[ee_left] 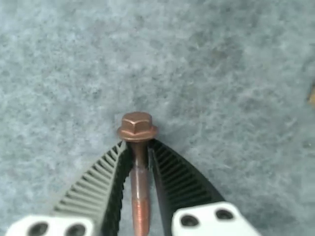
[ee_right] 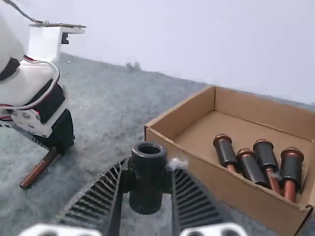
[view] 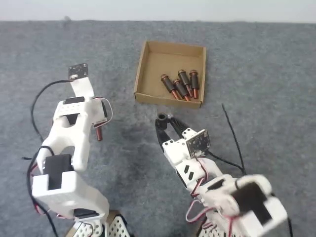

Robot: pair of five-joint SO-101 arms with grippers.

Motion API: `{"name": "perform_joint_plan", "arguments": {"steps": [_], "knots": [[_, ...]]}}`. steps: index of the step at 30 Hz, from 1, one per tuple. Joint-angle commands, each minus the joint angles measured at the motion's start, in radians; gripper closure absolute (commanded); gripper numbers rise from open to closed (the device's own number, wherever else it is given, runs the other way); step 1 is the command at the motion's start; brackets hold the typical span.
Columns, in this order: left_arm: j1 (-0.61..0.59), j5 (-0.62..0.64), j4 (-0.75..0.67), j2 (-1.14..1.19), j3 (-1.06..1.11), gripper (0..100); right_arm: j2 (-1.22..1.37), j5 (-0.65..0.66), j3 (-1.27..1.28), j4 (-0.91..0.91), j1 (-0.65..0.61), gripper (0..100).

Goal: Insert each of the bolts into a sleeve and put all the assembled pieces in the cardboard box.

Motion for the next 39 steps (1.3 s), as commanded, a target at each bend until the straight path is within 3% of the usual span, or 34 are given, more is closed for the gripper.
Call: {"name": "perform_joint_plan", "arguments": {"steps": [1, 11, 39], "knots": [[0.037, -0.008, -0.1, -0.074, -0.013, 99, 0.071, -0.003, -0.058, -0.143, -0.002, 99.2], [0.143, -0.005, -0.402, -0.092, -0.012, 99, 0.125, -0.003, -0.058, -0.171, -0.005, 99.2], [0.577, -0.002, -0.413, -0.852, 0.335, 99, 0.128, -0.003, -0.058, -0.17, -0.002, 99.2]]}}
